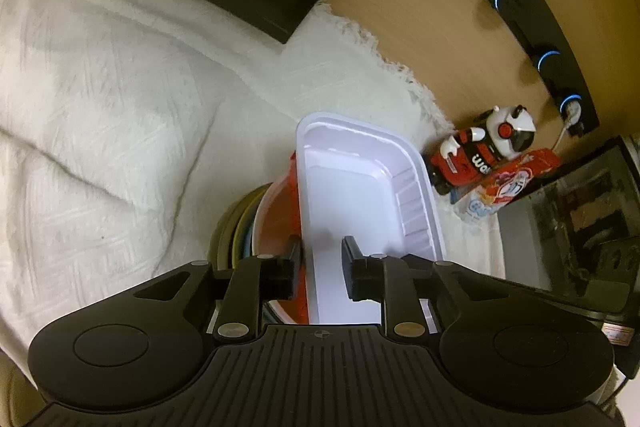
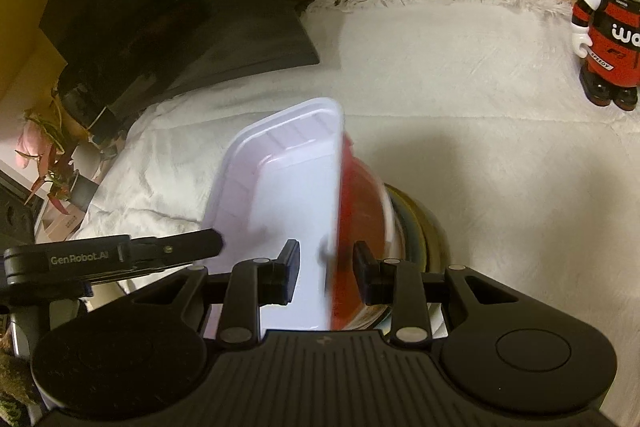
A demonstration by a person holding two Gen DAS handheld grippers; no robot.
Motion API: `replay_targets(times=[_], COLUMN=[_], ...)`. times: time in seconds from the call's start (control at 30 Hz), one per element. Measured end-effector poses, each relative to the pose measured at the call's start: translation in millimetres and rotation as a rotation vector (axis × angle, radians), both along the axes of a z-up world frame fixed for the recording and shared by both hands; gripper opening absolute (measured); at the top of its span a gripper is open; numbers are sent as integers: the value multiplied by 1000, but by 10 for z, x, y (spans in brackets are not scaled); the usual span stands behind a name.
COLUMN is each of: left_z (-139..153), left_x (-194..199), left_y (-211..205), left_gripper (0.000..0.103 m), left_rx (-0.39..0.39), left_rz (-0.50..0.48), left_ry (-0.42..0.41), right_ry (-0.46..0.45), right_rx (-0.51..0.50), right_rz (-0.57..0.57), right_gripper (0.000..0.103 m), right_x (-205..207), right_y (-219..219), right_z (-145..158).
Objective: Organize plates and bowls
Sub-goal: 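Lower the lavender container onto the bowl stack with both grippers and settle it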
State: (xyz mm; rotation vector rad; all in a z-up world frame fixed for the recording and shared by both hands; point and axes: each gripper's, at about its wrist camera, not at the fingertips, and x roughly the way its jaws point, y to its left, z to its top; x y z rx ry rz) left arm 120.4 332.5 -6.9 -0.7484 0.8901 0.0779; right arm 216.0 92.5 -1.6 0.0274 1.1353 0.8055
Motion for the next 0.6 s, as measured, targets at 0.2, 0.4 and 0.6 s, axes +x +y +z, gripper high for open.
replay_targets(times=[0.2, 0.4, 0.6], left_z=[-1, -11, -40], left_x=[56, 195, 228], left_y=[48, -24, -87], left_gripper=[23, 24, 23], left_rx=[16, 17, 2], left_rz=[-4, -60, -90], left_ry=[-14, -2, -7], right_ry=[-8, 1, 31], right_rx=[-5, -24, -40], right_rz=[-2, -26, -43], right_gripper=[30, 30, 30], right_x=[-68, -15, 17], right_y=[25, 19, -93], right_z=[19, -50, -145])
